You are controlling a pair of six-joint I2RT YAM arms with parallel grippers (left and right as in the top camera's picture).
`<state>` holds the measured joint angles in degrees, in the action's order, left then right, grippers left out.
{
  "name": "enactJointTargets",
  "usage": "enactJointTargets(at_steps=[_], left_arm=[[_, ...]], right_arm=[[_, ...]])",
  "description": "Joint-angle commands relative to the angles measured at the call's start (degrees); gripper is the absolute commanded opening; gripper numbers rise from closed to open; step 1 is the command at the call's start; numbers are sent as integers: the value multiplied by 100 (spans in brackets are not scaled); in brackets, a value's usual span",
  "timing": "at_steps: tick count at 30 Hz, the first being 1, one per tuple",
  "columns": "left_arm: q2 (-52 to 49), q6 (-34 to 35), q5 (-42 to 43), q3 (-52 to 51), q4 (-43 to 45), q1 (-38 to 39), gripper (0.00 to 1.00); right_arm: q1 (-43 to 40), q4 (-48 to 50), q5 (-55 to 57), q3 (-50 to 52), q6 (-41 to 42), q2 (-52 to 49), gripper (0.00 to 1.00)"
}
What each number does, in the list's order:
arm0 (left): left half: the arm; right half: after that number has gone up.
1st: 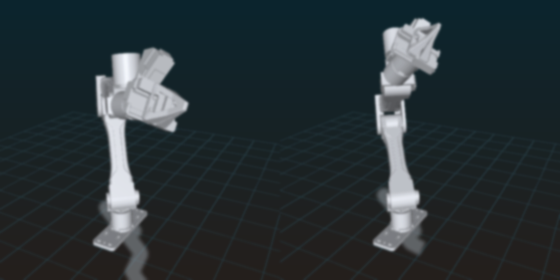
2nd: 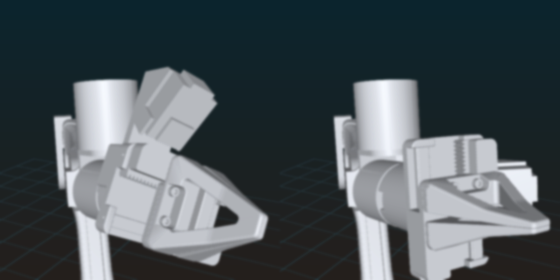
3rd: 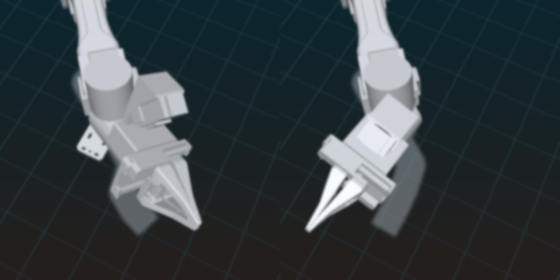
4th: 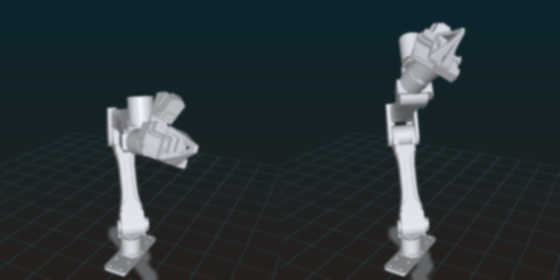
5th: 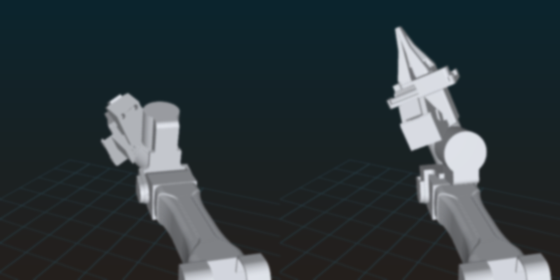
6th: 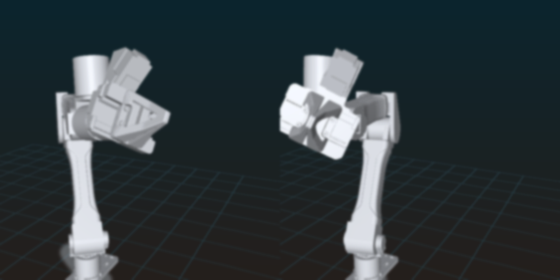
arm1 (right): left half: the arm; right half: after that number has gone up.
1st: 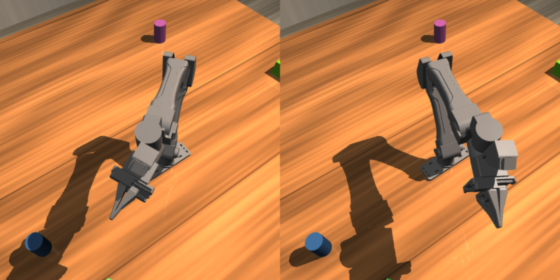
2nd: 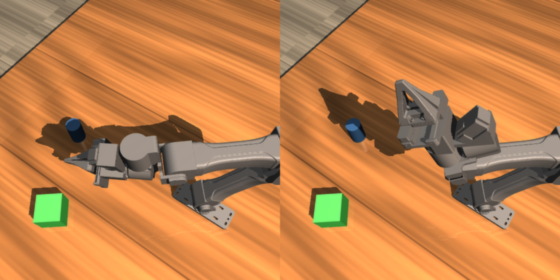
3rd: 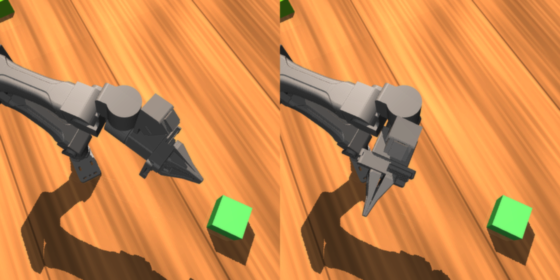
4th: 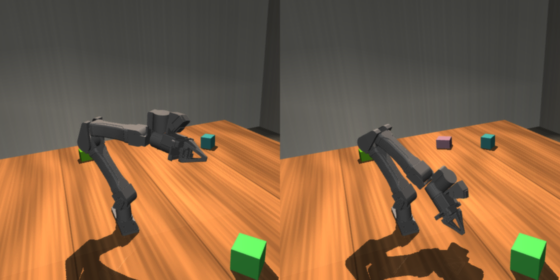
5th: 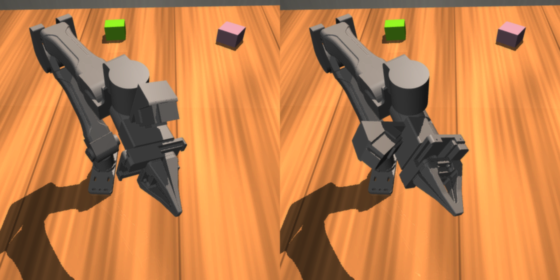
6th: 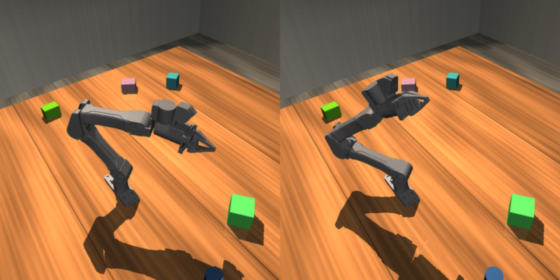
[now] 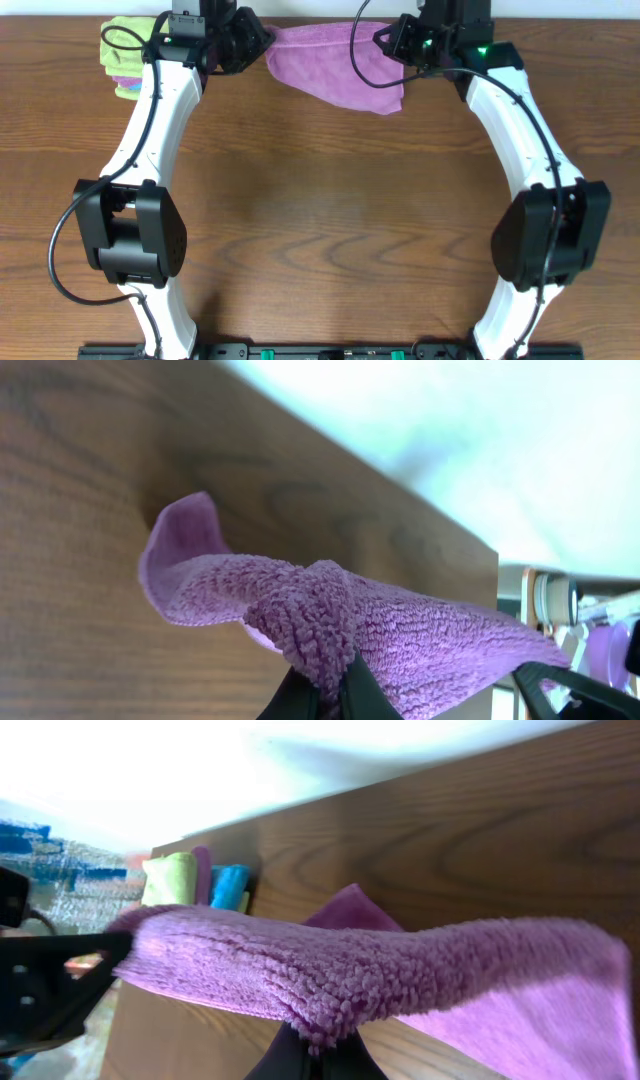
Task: Fold the cloth
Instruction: 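Lift the cloth with both grippers and pull it toward the far edge, then drag the cloth back toward center and release it flat with both grippers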
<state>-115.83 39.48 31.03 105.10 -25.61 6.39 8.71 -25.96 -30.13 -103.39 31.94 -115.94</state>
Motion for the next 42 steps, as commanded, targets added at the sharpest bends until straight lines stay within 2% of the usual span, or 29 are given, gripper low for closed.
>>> enactJointTargets(at_steps=[1,7,11,17,25,31,42], left_arm=[[-44,83,-894,90,149,-332,6],[-44,138,-822,157,170,-326,6],[-44,-179,-863,160,-133,-326,6],[-48,-225,-1117,186,-48,-396,5],[-297,-221,-1316,186,424,-81,6],[-249,-612,-1145,197,-254,-103,6],[59,-1355,-857,195,-2321,-122,6]], right_arm=[[-479,-17,861,-328,-170,-153,1],[-538,-138,986,-553,-315,-173,1],[-557,-426,1038,-723,-645,-173,1],[-750,-227,1320,-828,-634,-179,1],[-804,-129,1427,-828,-723,-439,1],[-791,-850,1360,-901,-949,-323,1],[-789,-3062,1364,-942,-1755,264,1]])
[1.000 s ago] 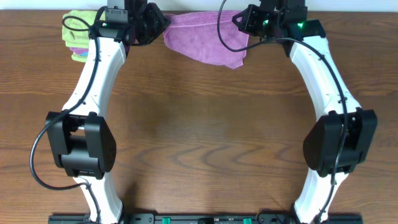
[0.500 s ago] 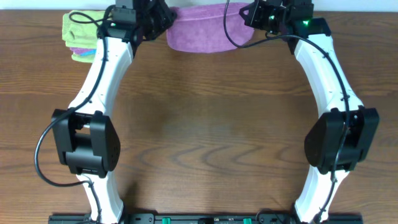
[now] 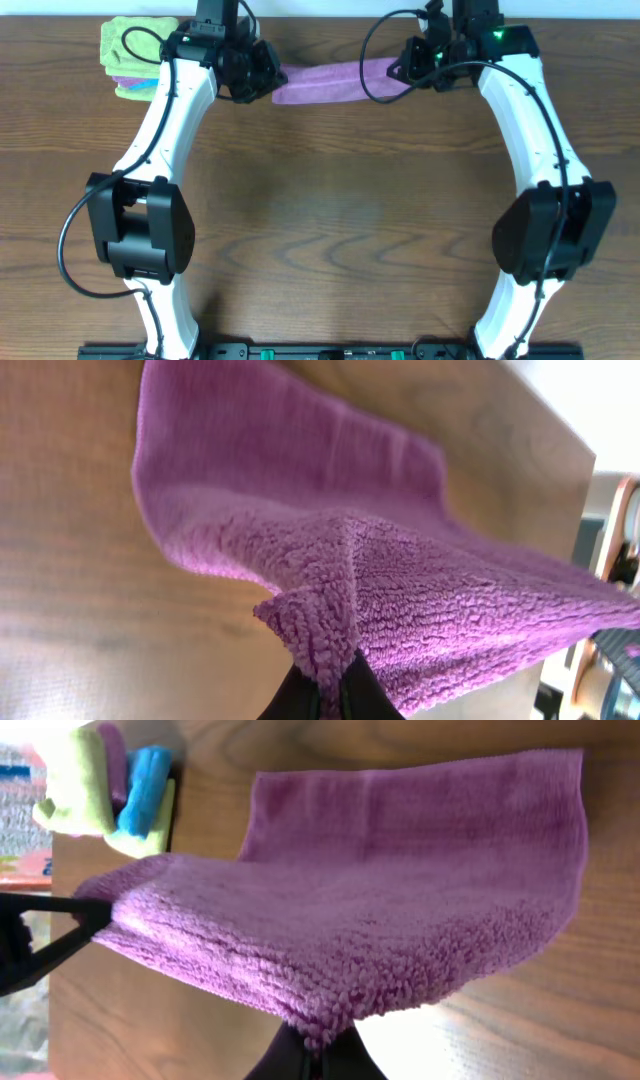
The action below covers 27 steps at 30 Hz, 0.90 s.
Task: Fold the cloth
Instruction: 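Drag the cloth back toward center and release it flat with both grippers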
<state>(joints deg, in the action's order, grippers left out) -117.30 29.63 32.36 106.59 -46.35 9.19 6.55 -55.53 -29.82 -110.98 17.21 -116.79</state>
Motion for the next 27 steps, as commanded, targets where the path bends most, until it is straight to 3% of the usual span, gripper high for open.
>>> enactJointTargets(at_steps=[1,7,13,27], left_arm=[[240,-442,-1003,46,-522,-400,6],[251,-699,-1351,28,-1775,-332,6],[251,-739,-1499,-273,-2157,-144,6],[374,-713,-1493,-2437,-1541,173,6]], right_arm=[[-573,-507,1346,-184,-319,367,1],[-573,-1720,1515,-166,-468,367,1],[-535,-2275,1722,225,-656,367,2],[-535,-1189,1738,3042,-608,1512,1]])
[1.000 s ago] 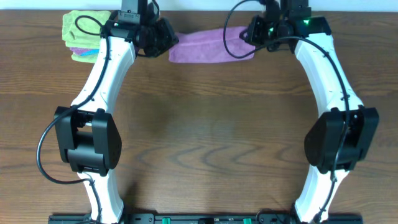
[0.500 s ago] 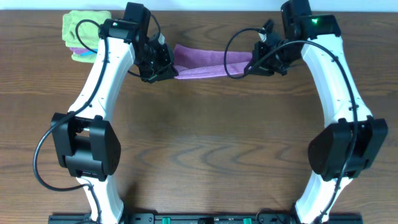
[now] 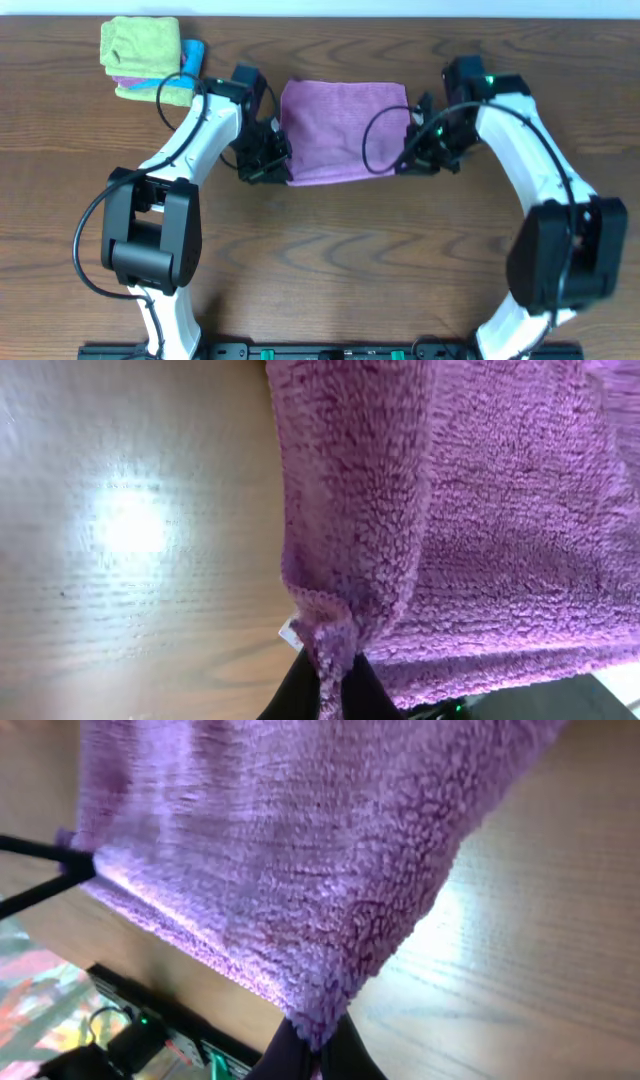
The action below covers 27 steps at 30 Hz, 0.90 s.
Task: Fold the cloth
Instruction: 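Drag the cloth back toward center and release it flat with both grippers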
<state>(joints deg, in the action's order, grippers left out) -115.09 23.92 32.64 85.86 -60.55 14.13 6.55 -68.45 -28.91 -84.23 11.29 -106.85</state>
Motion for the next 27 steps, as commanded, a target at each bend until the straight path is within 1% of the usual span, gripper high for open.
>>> enactJointTargets(at_steps=[1,2,5,9,14,16,17,19,21,22,24,25,27], left_arm=[[155,-144,-1506,-446,-107,-319,6],[155,-144,-1504,-575,-87,-308,6],[155,-144,-1504,-896,-2,-247,6],[155,-142,-1462,-1266,144,-92,6],[155,-144,-1453,-1458,219,118,6],[186,-144,-1268,-1458,240,188,6],[210,-144,-1156,-1458,256,205,6],[319,-136,-994,-1458,256,208,6],[479,-122,-953,-1458,249,208,6],[577,-122,-931,-1458,251,208,6],[935,-122,-898,-1458,249,208,6],[1145,-116,-870,-1458,240,208,6],[1587,114,-863,-1458,197,201,6]], right_arm=[[-535,179,1644,568,13,623,1],[-535,317,1644,905,70,782,1],[-535,573,1552,1499,144,988,2],[-535,837,1473,2127,203,1032,1],[-533,1126,1274,2546,262,1032,2],[-474,1165,1250,2553,260,1034,2],[-448,1189,1303,2551,260,1040,12],[-426,1237,1414,2549,262,1075,38],[-426,1298,1414,2544,304,1156,45],[-426,1351,1414,2544,337,1226,46],[-431,1460,1427,2529,404,1447,53],[-433,1502,1456,2518,457,1604,60],[-433,1532,1453,2507,459,1921,79]])
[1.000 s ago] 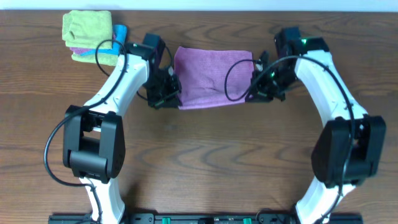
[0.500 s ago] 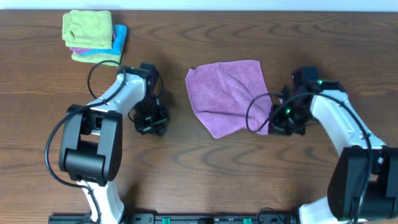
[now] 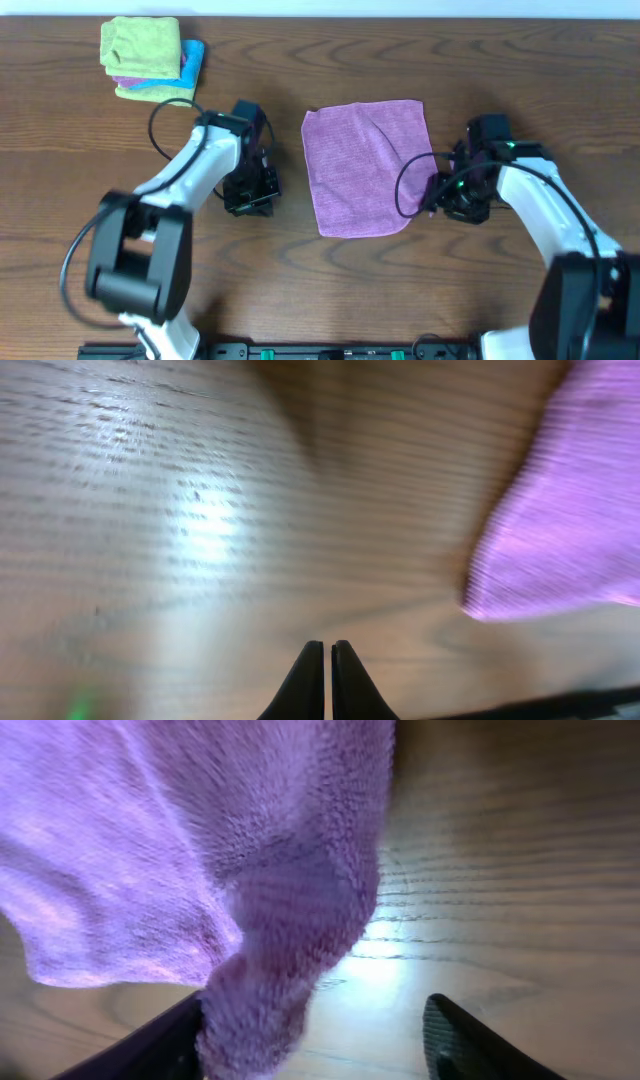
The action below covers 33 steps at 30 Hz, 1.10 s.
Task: Fold the cloth
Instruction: 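Drag the cloth back toward center and release it flat with both grippers, then move the left gripper to the cloth's near-left corner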
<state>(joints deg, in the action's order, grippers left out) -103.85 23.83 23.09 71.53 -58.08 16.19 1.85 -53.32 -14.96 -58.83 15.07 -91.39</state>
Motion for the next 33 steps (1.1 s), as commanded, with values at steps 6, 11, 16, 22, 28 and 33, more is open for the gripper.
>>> enactJointTargets(at_steps=[6,11,16,22,28,33], left_arm=[[1016,798,188,-26,-271,4,22],[1097,1226,212,-79,-249,2,26],[1097,1351,258,-103,-208,4,26],[1102,2074,809,-590,542,225,21],[1115,3174,1480,-1810,2162,529,19],[1115,3906,1663,-2393,3318,669,33]], right_arm=[[-9,-284,306,-33,273,1008,94],[-168,-605,317,-33,308,1283,95],[-195,-1001,339,-33,302,1292,96],[-518,-999,522,-31,304,1296,90],[-1329,-1003,-57,-31,-302,1296,89],[-1585,-850,-245,-20,-450,1294,92]])
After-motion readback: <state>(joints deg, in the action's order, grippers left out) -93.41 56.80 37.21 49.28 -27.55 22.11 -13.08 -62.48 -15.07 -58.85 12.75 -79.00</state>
